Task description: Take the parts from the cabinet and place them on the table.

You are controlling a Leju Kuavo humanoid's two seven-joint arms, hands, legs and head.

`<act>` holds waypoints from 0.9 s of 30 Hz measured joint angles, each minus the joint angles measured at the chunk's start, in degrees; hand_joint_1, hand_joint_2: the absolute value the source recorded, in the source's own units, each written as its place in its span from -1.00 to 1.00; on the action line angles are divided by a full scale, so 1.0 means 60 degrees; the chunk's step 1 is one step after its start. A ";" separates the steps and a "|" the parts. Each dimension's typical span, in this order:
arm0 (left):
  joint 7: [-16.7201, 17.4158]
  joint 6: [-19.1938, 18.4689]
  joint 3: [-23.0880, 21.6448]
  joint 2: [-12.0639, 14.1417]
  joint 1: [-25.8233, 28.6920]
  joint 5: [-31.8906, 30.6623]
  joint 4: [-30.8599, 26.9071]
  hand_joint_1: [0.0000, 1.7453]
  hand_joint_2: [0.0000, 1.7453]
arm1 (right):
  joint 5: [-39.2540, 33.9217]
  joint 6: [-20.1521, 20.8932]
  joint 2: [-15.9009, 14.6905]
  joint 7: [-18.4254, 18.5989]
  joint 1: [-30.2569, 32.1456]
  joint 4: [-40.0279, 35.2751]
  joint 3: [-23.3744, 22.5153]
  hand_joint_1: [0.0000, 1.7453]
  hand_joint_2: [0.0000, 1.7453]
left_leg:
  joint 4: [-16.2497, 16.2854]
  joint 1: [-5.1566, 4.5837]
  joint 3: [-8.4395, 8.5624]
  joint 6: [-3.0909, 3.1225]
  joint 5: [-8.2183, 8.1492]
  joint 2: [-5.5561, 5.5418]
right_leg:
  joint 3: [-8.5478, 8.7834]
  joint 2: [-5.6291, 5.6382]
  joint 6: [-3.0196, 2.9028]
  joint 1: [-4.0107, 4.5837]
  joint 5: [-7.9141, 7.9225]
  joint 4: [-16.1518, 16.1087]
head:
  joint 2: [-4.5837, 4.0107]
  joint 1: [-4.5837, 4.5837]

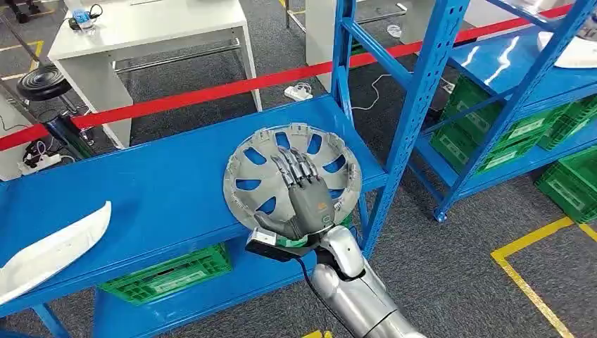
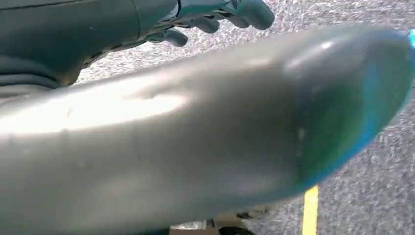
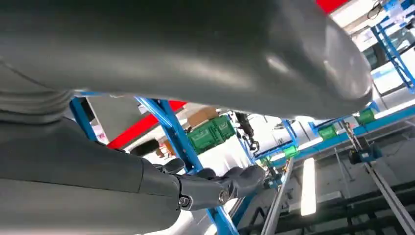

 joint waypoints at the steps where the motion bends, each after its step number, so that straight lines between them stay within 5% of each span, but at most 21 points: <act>1: 0.0011 -0.0008 0.0000 0.0000 0.0000 0.0000 0.0000 -1.00 -1.00 | 0.0011 0.0000 0.0000 0.0004 -0.0002 0.0018 0.0000 -1.00 -1.00 | 0.0656 0.0000 -0.0184 0.0001 -0.0319 0.0001 | -0.0096 -0.0024 -0.0010 0.0037 0.0070 0.0003 | 0.0003 0.0000; 3: 0.0048 -0.0011 0.0004 0.0000 0.0008 -0.0007 0.0000 -1.00 -1.00 | 0.0011 0.0011 0.0000 0.0004 -0.0001 0.0062 0.0000 -1.00 -1.00 | 0.0897 -0.0012 -0.0053 0.0054 -0.0292 0.0000 | -0.0262 -0.0040 -0.0017 0.0101 0.0188 0.0004 | 0.0004 0.0004; 6: 0.0087 -0.0011 0.0004 0.0004 -0.0008 -0.0047 -0.0004 -1.00 -1.00 | 0.0015 0.0036 0.0000 0.0007 -0.0010 0.0080 0.0000 -1.00 -1.00 | -0.1364 -0.0123 0.1515 0.0333 0.0470 -0.0002 | -0.0466 -0.0035 0.0019 0.0165 0.0370 0.0000 | 0.0000 0.0004; 7: 0.0099 -0.0015 0.0004 0.0018 -0.0030 -0.0047 -0.0018 -1.00 -1.00 | 0.0018 0.0047 0.0014 0.0007 -0.0002 0.0080 0.0000 -1.00 -1.00 | -0.1819 -0.0167 0.1727 0.0364 0.0197 0.0016 | -0.0477 -0.0047 0.0066 0.0160 0.0417 -0.0019 | 0.0004 0.0015; 8: 0.0091 -0.0018 0.0004 0.0015 -0.0025 -0.0047 -0.0015 -1.00 -1.00 | 0.0015 0.0062 0.0011 0.0007 -0.0008 0.0095 0.0000 -1.00 -1.00 | -0.1728 -0.0214 0.1764 0.0323 0.0457 0.0048 | -0.0459 -0.0046 0.0133 0.0147 0.0467 -0.0058 | 0.0004 0.0037; 9: 0.0102 -0.0018 0.0004 0.0011 -0.0032 -0.0047 -0.0011 -1.00 -1.00 | 0.0022 0.0069 0.0015 0.0007 -0.0022 0.0102 0.0000 -1.00 -1.00 | -0.1892 -0.0261 0.1667 0.0378 0.0425 0.0039 | -0.0455 -0.0056 0.0190 0.0143 0.0496 -0.0052 | 0.0004 -0.0007; 11: 0.0110 -0.0018 0.0004 0.0014 -0.0026 -0.0051 -0.0015 -1.00 -1.00 | 0.0022 0.0080 0.0025 0.0007 -0.0012 0.0109 0.0000 -1.00 -1.00 | -0.1952 -0.0222 0.1656 0.0339 0.0444 0.0048 | -0.0457 -0.0045 0.0043 0.0186 0.0219 -0.0069 | 0.0004 0.0018; 13: 0.0113 -0.0018 0.0007 0.0018 -0.0020 -0.0051 -0.0015 -1.00 -1.00 | 0.0022 0.0087 0.0022 0.0011 -0.0015 0.0138 0.0000 -1.00 -1.00 | -0.1923 -0.0245 0.1627 0.0451 0.0527 0.0047 | -0.0426 -0.0044 0.0236 0.0162 0.0523 -0.0173 | 0.0000 0.0026; 15: 0.0117 -0.0018 0.0007 0.0011 -0.0012 -0.0051 -0.0011 -1.00 -1.00 | 0.0022 0.0095 0.0025 0.0007 -0.0020 0.0160 0.0000 -1.00 -1.00 | -0.1912 -0.0249 0.1587 0.0487 0.0564 0.0047 | -0.0422 -0.0044 0.0199 0.0161 0.0635 -0.0221 | 0.0000 0.0029; 19: 0.0175 -0.0073 0.0007 0.0004 -0.0012 -0.0058 -0.0011 -1.00 -1.00 | -0.0113 0.0189 0.0022 -0.0091 -0.0123 0.0349 0.0000 -1.00 -1.00 | -0.1905 -0.0255 0.1554 0.0515 0.0605 0.0049 | -0.0421 -0.0040 0.0289 0.0159 0.0746 -0.0294 | 0.0000 0.0026; 20: 0.0193 -0.0110 0.0007 0.0004 -0.0012 -0.0073 -0.0011 -1.00 -1.00 | -0.0120 0.0211 0.0022 -0.0124 -0.0189 0.0426 0.0000 -1.00 1.00 | -0.1902 -0.0256 0.1549 0.0521 0.0608 0.0050 | -0.0423 -0.0037 0.0302 0.0158 0.0754 -0.0301 | 0.0003 0.0026; 27: 0.0208 -0.0481 0.0007 0.0011 -0.0021 -0.0167 -0.0011 -1.00 -1.00 | -0.0153 0.0125 -0.0505 -0.0582 -0.1270 0.2132 -0.0352 -1.00 1.00 | -0.1895 -0.0266 0.1537 0.0531 0.0605 0.0046 | -0.0426 -0.0035 0.0317 0.0153 0.0763 -0.0315 | 0.0000 0.0022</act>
